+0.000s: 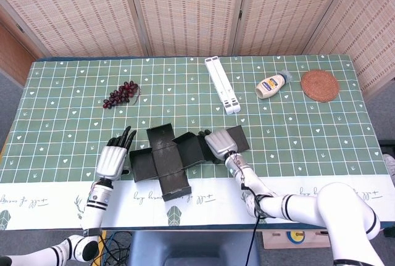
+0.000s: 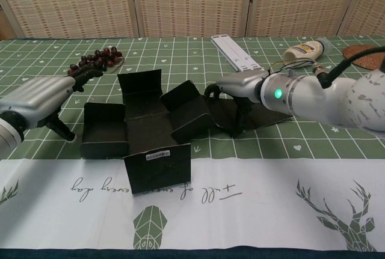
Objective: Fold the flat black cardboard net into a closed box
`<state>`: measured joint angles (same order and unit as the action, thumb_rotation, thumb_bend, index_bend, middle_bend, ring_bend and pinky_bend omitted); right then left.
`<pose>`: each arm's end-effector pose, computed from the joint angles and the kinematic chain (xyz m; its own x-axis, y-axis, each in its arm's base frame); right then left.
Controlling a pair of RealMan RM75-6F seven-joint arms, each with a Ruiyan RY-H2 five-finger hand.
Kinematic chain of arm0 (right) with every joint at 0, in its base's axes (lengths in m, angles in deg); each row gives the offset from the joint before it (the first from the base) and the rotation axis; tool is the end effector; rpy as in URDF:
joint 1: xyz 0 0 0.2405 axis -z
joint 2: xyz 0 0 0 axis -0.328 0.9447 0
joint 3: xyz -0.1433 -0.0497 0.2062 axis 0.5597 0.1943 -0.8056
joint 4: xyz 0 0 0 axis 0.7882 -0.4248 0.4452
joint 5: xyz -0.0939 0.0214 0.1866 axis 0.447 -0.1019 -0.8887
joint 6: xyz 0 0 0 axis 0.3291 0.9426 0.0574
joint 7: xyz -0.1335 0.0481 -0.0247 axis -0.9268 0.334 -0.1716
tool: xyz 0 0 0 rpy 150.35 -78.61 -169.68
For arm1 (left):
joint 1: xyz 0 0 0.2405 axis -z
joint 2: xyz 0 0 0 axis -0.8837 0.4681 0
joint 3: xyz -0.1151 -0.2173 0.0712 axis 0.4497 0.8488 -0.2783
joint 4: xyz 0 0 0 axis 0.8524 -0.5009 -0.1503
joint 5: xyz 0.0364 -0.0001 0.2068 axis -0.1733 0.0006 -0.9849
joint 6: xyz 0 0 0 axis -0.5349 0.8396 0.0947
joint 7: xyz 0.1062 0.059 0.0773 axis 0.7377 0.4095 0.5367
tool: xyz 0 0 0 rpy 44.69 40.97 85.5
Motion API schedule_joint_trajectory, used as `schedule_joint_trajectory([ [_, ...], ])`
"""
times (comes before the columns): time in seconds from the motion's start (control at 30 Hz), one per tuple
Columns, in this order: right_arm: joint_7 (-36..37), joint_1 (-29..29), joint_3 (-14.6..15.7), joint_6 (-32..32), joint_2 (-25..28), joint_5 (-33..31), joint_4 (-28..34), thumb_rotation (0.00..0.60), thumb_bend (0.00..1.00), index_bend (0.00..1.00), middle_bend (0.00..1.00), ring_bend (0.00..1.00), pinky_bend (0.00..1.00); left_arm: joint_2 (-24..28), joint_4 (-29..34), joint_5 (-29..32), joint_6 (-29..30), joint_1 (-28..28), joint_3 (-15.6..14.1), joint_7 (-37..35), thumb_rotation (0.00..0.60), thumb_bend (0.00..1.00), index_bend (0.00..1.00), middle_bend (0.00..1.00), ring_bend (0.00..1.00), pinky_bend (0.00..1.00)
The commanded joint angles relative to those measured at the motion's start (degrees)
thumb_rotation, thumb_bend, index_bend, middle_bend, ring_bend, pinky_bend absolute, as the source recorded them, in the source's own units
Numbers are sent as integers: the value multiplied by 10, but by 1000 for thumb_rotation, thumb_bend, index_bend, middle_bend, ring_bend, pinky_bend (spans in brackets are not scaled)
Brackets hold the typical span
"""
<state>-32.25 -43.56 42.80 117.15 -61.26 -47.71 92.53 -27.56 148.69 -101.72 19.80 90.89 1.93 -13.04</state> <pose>-0.0985 -0.3803 -0.0828 0.6253 -0.3999 0.6701 -0.7741 -0.4262 0.4681 -0.2072 0.3097 -0.0358 0.4337 0.0674 0.8985 0.8871 -0.2066 -0.4127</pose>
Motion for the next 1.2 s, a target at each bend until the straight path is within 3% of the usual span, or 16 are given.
schedule_joint_trajectory([
  [0.03,3,1,-2,1,0,5,1,600,249,205,299,793,968,7,21,3,-4,1,5,-21,600,0,0,0,209,228],
  [0.47,-3,-3,-3,8,25,62,33,600,250,205,299,793,968,49,125,-24,5,0,0,-91,600,0,0,0,209,228],
  [0.7,-22,-16,3,1,40,94,43,600,250,205,299,793,968,75,131,-57,-40,16,-13,-248,600,0,0,0,212,229],
  [1.2,-94,-60,23,-13,71,152,63,600,250,222,324,795,968,103,132,-59,-106,32,-27,-454,600,0,0,0,295,310],
])
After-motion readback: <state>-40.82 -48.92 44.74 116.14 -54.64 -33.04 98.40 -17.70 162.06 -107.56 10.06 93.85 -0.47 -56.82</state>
